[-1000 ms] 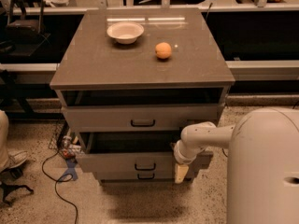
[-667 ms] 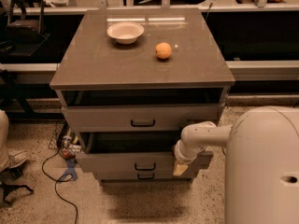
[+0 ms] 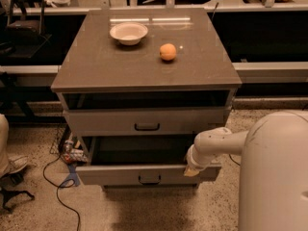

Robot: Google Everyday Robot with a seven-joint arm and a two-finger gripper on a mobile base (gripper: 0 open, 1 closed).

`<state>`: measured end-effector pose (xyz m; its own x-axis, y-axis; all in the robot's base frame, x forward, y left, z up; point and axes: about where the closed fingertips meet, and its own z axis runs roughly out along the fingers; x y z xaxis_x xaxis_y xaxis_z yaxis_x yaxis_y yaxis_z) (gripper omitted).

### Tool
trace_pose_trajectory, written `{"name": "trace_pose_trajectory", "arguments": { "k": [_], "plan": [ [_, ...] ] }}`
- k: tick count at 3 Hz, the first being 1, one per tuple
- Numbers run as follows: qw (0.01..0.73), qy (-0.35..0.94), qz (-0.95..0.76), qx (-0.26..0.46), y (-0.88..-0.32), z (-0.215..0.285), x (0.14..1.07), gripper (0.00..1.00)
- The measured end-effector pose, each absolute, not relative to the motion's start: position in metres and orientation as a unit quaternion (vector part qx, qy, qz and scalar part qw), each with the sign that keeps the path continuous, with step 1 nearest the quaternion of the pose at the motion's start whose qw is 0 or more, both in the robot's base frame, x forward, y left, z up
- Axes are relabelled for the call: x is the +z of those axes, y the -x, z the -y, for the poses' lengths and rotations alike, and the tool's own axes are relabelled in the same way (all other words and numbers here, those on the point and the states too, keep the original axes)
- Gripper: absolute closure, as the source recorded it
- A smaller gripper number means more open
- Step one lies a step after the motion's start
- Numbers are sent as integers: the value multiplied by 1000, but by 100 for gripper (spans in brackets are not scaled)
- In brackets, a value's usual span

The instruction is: Open middle drawer

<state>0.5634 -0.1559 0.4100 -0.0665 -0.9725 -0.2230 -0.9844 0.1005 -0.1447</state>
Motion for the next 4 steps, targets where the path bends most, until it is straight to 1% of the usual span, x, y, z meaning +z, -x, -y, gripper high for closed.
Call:
{"name": "trace_pose_trajectory", "arguments": {
  "k": [1,3,4],
  "plan": [
    [132,670,-730,22,-563,156,410,100],
    [145,662,-734,37,-552,162,403,100],
    [145,662,-734,37,-552,162,403,82]
  ]
}}
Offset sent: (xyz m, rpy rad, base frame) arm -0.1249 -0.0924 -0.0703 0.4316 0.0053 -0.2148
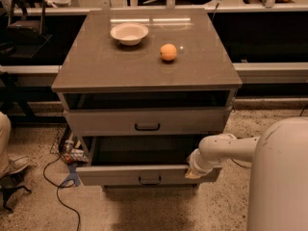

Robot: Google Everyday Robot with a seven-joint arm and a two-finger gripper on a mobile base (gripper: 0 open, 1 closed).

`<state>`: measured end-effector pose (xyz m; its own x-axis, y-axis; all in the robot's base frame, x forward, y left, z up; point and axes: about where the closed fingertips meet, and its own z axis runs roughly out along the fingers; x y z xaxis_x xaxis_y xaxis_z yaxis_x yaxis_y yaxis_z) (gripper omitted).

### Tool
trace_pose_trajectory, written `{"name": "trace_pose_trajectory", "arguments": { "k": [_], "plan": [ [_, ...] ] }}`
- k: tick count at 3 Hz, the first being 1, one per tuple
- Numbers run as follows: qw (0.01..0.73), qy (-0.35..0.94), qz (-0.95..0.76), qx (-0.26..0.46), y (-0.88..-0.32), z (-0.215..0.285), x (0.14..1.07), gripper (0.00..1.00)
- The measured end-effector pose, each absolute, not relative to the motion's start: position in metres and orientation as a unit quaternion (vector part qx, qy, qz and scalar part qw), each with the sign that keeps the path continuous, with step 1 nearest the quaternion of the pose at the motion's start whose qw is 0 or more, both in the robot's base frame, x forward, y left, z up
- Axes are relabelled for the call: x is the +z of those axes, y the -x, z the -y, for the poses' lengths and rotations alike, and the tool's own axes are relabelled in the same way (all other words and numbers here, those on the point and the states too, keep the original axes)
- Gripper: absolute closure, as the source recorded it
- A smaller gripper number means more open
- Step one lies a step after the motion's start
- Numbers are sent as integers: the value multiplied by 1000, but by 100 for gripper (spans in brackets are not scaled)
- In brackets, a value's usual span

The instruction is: Open middle drawer

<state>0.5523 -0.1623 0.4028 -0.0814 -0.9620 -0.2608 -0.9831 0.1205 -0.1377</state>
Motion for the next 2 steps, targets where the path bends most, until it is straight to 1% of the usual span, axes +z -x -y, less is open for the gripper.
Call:
{"name": "trace_pose_trajectory", "arguments": {
  "k": [2],
  "plan": [
    [143,663,-734,39,-550,161,400,35]
  ]
}}
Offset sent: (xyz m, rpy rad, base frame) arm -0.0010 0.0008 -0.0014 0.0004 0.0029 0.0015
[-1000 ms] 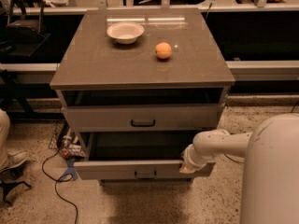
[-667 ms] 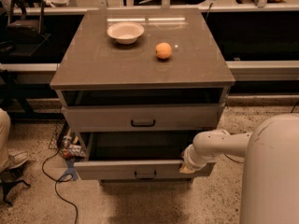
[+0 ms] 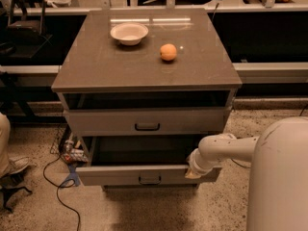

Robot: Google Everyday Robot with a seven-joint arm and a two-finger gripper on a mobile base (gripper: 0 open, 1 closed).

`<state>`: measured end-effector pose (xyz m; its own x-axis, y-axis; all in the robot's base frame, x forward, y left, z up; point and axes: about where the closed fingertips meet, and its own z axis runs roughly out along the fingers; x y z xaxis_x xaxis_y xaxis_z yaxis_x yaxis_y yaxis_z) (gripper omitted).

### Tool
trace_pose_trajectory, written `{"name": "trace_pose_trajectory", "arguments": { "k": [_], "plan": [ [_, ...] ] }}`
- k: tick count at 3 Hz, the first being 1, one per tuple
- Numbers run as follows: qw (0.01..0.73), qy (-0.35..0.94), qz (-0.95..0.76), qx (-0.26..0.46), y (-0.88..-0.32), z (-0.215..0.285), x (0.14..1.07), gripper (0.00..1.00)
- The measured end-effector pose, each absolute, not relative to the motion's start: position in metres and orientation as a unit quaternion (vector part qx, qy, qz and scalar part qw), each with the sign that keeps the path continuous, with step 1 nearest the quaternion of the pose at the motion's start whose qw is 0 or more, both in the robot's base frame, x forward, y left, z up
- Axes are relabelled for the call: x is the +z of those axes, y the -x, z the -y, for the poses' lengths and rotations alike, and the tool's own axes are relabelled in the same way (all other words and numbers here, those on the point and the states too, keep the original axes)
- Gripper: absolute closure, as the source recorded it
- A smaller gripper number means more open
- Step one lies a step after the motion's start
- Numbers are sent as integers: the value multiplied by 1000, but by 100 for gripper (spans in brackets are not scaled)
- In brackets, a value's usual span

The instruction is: Open middle drawer

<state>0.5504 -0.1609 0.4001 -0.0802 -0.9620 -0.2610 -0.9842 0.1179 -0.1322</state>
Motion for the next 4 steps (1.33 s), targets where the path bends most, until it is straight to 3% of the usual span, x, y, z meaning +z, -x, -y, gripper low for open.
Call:
{"name": "trace_pose_trajectory", "arguments": {
  "k": [1,2,4],
  "plan": [
    [142,663,-734,40,-549,160,399,12],
    [141,664,-734,41,-549,160,398,0],
    [125,679,-722,43,-538,153,394,0]
  ]
}}
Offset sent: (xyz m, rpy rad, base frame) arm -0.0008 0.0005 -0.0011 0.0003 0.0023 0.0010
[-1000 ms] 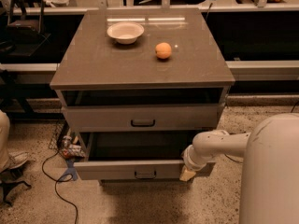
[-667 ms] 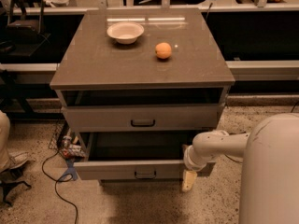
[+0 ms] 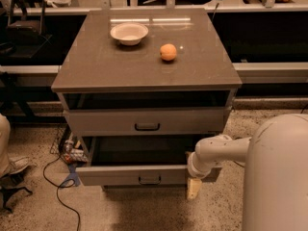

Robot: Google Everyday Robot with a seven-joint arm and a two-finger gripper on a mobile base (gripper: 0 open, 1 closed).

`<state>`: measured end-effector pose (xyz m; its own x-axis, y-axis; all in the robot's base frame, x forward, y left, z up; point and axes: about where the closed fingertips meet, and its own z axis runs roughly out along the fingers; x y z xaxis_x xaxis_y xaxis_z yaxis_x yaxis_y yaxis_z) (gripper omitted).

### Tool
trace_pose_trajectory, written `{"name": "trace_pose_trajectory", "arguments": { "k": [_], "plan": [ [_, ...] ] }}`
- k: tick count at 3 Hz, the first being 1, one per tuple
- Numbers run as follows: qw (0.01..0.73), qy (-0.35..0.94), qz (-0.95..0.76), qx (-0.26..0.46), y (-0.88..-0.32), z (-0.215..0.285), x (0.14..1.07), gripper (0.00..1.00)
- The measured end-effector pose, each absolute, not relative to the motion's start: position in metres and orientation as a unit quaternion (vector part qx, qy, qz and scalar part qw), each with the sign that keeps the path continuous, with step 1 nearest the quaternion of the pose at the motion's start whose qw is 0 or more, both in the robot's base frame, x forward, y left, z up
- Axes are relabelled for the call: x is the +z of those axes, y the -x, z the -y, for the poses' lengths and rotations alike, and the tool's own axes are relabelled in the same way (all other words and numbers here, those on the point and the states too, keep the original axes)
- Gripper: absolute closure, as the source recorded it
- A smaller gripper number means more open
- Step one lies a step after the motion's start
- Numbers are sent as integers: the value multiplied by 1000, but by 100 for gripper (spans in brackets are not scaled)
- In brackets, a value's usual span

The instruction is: Open middle drawer

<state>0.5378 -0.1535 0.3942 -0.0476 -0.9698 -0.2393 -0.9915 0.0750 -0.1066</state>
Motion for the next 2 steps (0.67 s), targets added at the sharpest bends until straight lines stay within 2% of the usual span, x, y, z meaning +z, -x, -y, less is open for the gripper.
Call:
{"name": "trace_pose_trajectory", "arguments": {
  "k": [1,2],
  "plan": [
    [106,688,-717,43,-525,153,393,0],
    [99,690,-716,41,-514,156,396,18]
  ]
}}
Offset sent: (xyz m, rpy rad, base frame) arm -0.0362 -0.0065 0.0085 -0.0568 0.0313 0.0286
